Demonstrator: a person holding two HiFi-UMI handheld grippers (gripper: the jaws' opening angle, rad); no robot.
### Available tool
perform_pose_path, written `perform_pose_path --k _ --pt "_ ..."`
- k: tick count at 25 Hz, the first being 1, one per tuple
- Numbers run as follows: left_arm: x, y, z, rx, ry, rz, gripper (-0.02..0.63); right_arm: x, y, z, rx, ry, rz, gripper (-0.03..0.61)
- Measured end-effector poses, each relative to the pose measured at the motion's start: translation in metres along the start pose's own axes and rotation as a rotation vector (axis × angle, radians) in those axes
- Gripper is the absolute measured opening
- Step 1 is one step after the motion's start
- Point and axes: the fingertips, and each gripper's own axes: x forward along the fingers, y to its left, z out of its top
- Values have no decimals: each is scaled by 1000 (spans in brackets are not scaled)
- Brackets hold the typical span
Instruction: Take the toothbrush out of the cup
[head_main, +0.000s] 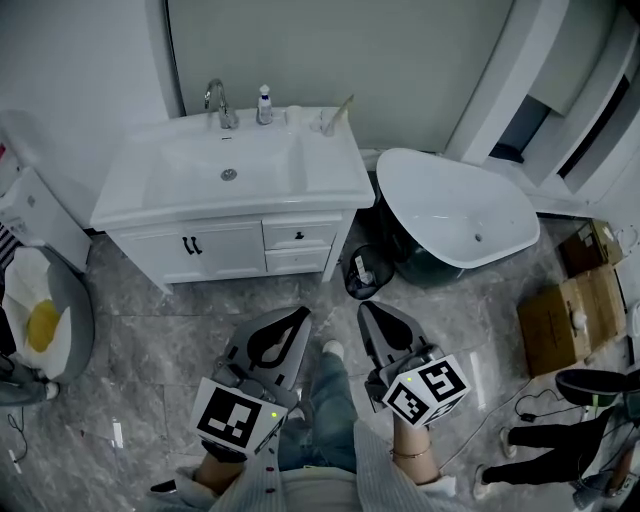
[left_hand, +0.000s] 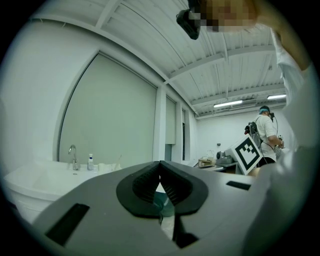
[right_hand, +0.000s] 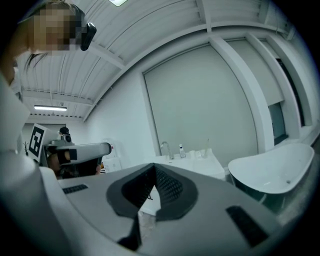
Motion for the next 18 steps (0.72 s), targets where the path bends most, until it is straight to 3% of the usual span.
perform_pose_path --k 8,18 --pt "66 26 -1 15 -1 -6 17 41 -58 8 23 5 -5 11" --pt "173 66 16 29 -3 16 17 102 -139 45 24 23 32 11"
